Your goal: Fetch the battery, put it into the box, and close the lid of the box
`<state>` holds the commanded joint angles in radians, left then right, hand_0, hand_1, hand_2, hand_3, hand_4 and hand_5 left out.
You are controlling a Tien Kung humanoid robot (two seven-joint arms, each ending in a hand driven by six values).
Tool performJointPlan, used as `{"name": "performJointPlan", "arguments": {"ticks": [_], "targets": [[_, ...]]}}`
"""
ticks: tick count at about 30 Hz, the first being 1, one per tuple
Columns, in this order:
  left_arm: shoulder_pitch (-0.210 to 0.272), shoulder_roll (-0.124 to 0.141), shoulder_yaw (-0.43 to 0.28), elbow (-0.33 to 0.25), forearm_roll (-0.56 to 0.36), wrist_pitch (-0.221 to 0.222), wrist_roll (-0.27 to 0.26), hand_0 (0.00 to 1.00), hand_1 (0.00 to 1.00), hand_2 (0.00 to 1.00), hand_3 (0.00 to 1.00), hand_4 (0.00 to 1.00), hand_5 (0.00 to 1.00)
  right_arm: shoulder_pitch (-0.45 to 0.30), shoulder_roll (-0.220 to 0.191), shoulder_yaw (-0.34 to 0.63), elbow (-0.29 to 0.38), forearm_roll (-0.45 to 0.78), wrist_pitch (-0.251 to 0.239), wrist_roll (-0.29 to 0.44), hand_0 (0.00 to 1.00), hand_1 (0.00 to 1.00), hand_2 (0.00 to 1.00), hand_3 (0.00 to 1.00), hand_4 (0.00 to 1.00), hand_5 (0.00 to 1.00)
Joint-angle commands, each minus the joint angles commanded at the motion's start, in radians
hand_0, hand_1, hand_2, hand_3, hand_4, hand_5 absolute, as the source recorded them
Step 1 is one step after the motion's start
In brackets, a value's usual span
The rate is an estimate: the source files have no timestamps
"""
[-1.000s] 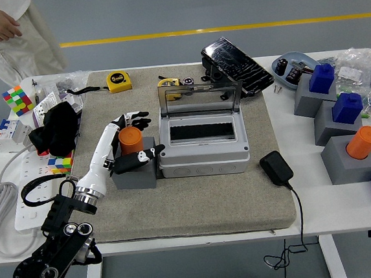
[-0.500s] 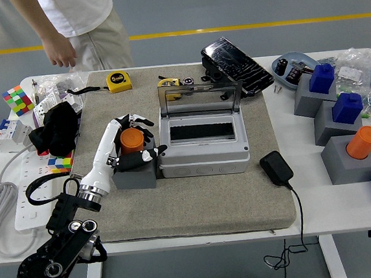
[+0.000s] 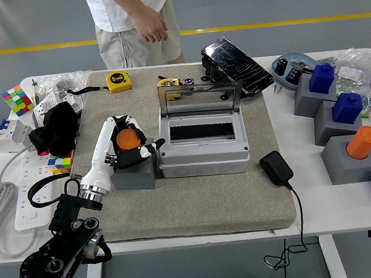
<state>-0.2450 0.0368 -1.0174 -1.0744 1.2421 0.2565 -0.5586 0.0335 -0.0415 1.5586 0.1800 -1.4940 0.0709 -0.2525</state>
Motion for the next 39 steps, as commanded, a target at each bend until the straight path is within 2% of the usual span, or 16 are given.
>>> {"name": "performJointPlan", "arguments": {"ticks": [1, 7, 11, 15, 18, 19, 23, 24, 25, 28, 30, 31, 36, 37, 39], "targets": [[-0.001, 0.001, 0.001, -0.005, 0.001, -0.001, 0.001, 0.069, 0.068, 0.107, 0.154, 0.755, 0.002, 0.0, 0.0, 0.0, 0.0, 0.0, 0.0, 0.0, 0.643, 0.666, 0.675, 0.611, 0.995, 0.601], [-0.005, 0.011, 0.011, -0.06, 0.034, -0.01, 0.032, 0.074, 0.069, 0.114, 0.159, 0.77, 0.002, -0.001, -0.001, 0.002, 0.0, -0.003, 0.0, -0.001, 0.643, 0.667, 0.675, 0.611, 0.995, 0.602], [-0.02, 0.027, 0.026, -0.123, 0.099, -0.021, 0.088, 0.074, 0.069, 0.114, 0.159, 0.77, 0.002, -0.001, -0.001, 0.0, 0.0, -0.001, 0.0, 0.0, 0.643, 0.667, 0.675, 0.611, 0.995, 0.602], [-0.063, 0.055, 0.073, -0.187, 0.181, -0.028, 0.157, 0.079, 0.072, 0.116, 0.163, 0.78, 0.002, -0.001, -0.001, 0.0, 0.0, -0.002, 0.0, 0.0, 0.643, 0.667, 0.675, 0.611, 0.994, 0.602], [-0.112, 0.07, 0.12, -0.212, 0.259, -0.028, 0.219, 0.079, 0.072, 0.116, 0.163, 0.78, 0.002, 0.0, -0.001, 0.001, 0.0, -0.003, 0.0, -0.001, 0.643, 0.667, 0.675, 0.611, 0.994, 0.602], [-0.133, 0.074, 0.141, -0.212, 0.289, -0.028, 0.238, 0.081, 0.08, 0.12, 0.169, 0.814, 0.002, 0.0, -0.001, 0.0, 0.0, -0.002, 0.0, -0.001, 0.642, 0.667, 0.675, 0.61, 0.994, 0.602], [-0.211, 0.073, 0.219, -0.172, 0.385, -0.044, 0.31, 0.081, 0.08, 0.12, 0.169, 0.814, 0.002, 0.002, -0.001, -0.003, 0.0, 0.001, 0.0, -0.002, 0.642, 0.667, 0.675, 0.61, 0.994, 0.602], [-0.23, 0.07, 0.238, -0.157, 0.419, -0.048, 0.329, 0.081, 0.08, 0.12, 0.169, 0.814, 0.002, 0.002, -0.001, -0.006, 0.0, 0.003, 0.0, -0.001, 0.642, 0.667, 0.675, 0.61, 0.994, 0.602], [-0.248, 0.066, 0.258, -0.142, 0.449, -0.05, 0.344, 0.083, 0.085, 0.125, 0.178, 0.856, 0.002, 0.003, -0.001, -0.008, 0.0, 0.005, 0.0, -0.001, 0.642, 0.666, 0.675, 0.611, 0.995, 0.602], [-0.294, 0.052, 0.312, -0.099, 0.508, -0.046, 0.373, 0.083, 0.085, 0.125, 0.178, 0.856, 0.002, 0.004, -0.001, -0.011, 0.0, 0.006, 0.0, -0.002, 0.642, 0.666, 0.675, 0.611, 0.995, 0.602], [-0.325, 0.036, 0.343, -0.069, 0.518, -0.041, 0.386, 0.083, 0.085, 0.125, 0.178, 0.856, 0.002, 0.004, -0.001, -0.012, 0.0, 0.006, 0.0, -0.003, 0.642, 0.666, 0.675, 0.611, 0.995, 0.602], [-0.338, 0.028, 0.353, -0.055, 0.522, -0.039, 0.394, 0.094, 0.093, 0.132, 0.187, 0.923, 0.002, 0.004, -0.001, -0.012, 0.0, 0.006, 0.0, -0.003, 0.642, 0.666, 0.675, 0.61, 0.995, 0.602], [-0.394, -0.018, 0.386, 0.001, 0.527, -0.025, 0.422, 0.094, 0.093, 0.132, 0.187, 0.923, 0.002, 0.002, -0.001, -0.01, 0.0, -0.001, 0.001, -0.006, 0.642, 0.666, 0.675, 0.61, 0.995, 0.602], [-0.407, -0.029, 0.391, 0.012, 0.526, -0.021, 0.427, 0.098, 0.098, 0.133, 0.197, 0.958, 0.002, 0.002, -0.001, -0.01, 0.0, -0.002, 0.001, -0.007, 0.642, 0.666, 0.675, 0.61, 0.995, 0.602], [-0.426, -0.037, 0.398, 0.032, 0.529, -0.015, 0.435, 0.098, 0.098, 0.133, 0.197, 0.958, 0.002, 0.004, -0.001, -0.011, 0.0, -0.003, 0.001, -0.007, 0.642, 0.666, 0.675, 0.61, 0.995, 0.602]]}}
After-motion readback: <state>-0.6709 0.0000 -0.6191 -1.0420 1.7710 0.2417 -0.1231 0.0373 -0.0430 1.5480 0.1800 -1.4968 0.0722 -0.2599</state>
